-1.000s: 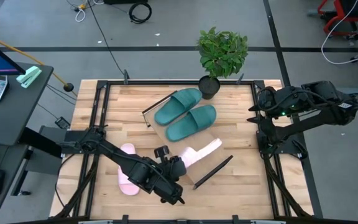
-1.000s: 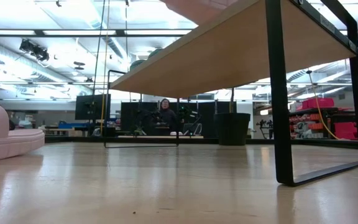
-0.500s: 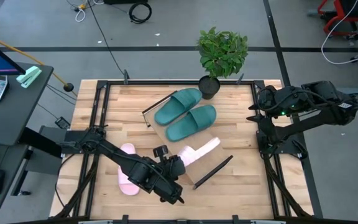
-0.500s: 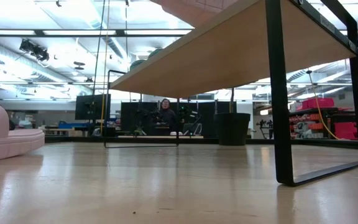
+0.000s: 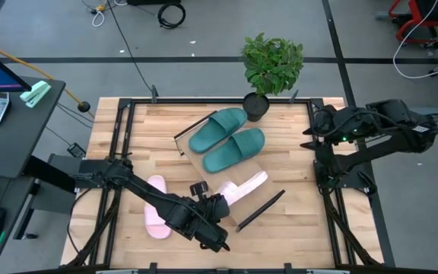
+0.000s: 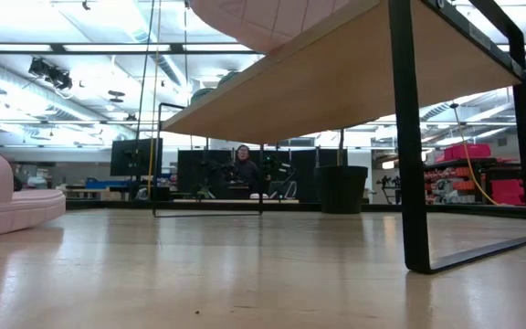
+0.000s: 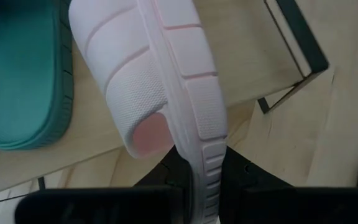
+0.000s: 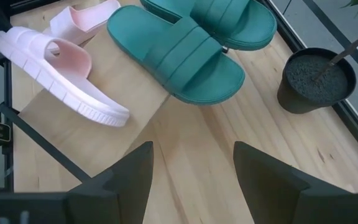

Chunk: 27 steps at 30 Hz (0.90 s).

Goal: Pick and place slides into the shelf
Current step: Put the right pink slide on the shelf

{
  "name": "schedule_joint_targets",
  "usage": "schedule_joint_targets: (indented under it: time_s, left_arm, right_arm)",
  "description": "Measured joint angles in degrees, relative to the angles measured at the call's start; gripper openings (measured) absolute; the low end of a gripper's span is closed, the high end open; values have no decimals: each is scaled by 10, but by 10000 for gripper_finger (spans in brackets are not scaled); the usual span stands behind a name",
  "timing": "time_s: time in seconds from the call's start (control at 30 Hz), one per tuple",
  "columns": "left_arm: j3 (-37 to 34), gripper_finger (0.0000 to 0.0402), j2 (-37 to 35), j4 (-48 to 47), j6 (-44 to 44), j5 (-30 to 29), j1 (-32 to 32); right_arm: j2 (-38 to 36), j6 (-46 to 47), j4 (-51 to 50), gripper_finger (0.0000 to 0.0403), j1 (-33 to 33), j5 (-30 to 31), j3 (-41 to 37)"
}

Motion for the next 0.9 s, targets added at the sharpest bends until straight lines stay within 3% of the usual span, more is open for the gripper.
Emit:
schedule_joint_targets:
  time_s: [0.17, 0.43, 0.9]
  left_arm:
    - [0, 46, 1, 3, -5, 1, 0]
    - [-1, 116, 4, 25, -16, 38, 2]
    - [-1, 172, 4, 62, 7, 98, 1]
  right_arm:
    - [8, -1, -2, 228, 0, 0, 0]
    - [16, -10, -2, 228, 0, -1, 0]
    - [18, -16, -2, 228, 0, -5, 0]
